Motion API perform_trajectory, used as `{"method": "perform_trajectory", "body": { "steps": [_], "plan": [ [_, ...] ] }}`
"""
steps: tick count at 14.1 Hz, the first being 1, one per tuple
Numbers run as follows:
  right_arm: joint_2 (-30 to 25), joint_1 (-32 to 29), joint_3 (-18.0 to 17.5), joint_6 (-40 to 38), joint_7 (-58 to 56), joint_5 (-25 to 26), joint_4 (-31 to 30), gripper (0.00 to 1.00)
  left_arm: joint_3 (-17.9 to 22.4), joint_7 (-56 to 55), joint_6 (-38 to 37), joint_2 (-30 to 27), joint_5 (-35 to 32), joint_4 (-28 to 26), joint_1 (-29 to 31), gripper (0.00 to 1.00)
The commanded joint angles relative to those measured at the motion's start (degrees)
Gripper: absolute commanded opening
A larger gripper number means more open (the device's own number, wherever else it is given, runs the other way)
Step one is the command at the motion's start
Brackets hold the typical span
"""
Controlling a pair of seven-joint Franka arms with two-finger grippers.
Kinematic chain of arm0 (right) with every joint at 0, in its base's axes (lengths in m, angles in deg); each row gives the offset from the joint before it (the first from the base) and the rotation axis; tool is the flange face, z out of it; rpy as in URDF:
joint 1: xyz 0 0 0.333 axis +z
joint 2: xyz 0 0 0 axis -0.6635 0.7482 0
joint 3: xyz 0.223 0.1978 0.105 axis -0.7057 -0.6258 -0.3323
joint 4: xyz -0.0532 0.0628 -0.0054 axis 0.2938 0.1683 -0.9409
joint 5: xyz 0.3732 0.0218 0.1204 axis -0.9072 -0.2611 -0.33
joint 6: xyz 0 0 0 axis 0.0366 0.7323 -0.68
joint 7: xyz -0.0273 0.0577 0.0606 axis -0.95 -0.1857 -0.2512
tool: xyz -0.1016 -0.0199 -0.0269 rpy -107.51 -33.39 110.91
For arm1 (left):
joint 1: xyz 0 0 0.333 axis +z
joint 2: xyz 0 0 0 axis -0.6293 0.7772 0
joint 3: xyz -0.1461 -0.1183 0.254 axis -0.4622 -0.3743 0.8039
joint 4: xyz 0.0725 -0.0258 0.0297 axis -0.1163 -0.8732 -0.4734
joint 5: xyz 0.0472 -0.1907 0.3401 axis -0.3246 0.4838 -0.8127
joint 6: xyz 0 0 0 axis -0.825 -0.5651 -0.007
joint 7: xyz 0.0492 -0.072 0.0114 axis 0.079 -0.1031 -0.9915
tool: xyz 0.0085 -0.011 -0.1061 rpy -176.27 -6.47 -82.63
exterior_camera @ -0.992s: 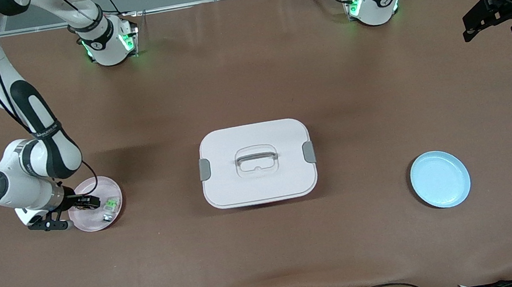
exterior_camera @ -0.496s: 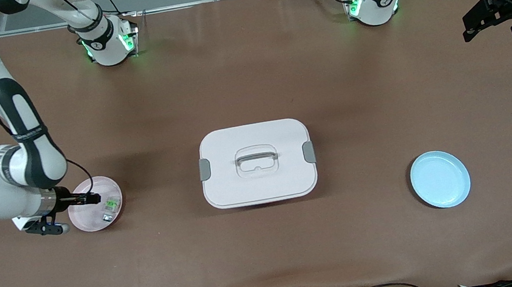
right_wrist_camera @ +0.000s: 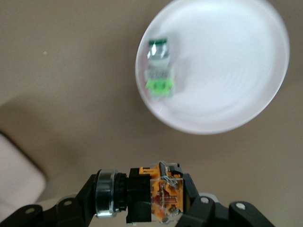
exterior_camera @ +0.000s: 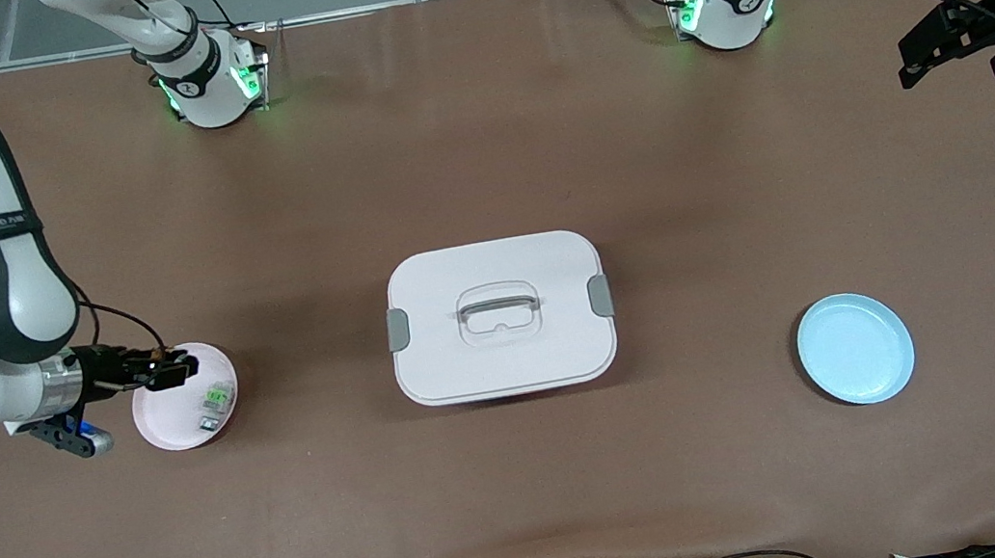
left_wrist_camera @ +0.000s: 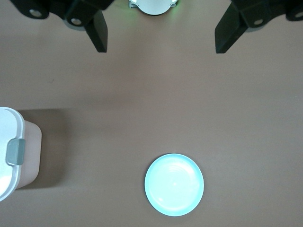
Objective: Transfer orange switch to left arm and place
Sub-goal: 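Lift the black-orange switch off the white plate with the right gripper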
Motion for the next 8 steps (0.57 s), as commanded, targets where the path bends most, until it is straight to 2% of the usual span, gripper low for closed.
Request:
{"method": "perform_trajectory", "body": {
  "steps": [1, 4, 8],
  "plan": [
    [-2.6, 1.1, 0.0, -4.1, 8.8, -4.8, -0.6, 0.0, 0.0, -0.2, 0.3, -0.1, -0.6, 0.2, 0.2, 1.0],
    [-4.7, 6.1, -0.1, -4.9, 22.6, -5.1, 0.4, 0.0, 0.1, 0.0, 0.2, -0.3, -0.5, 0.2, 0.2, 1.0],
    [-4.2, 14.3, -0.2, -5.8, 43.4, -8.3, 8.2, 0.0, -0.1, -0.1, 0.2, 0.7, 0.8, 0.3, -0.1, 1.0]
  ]
}}
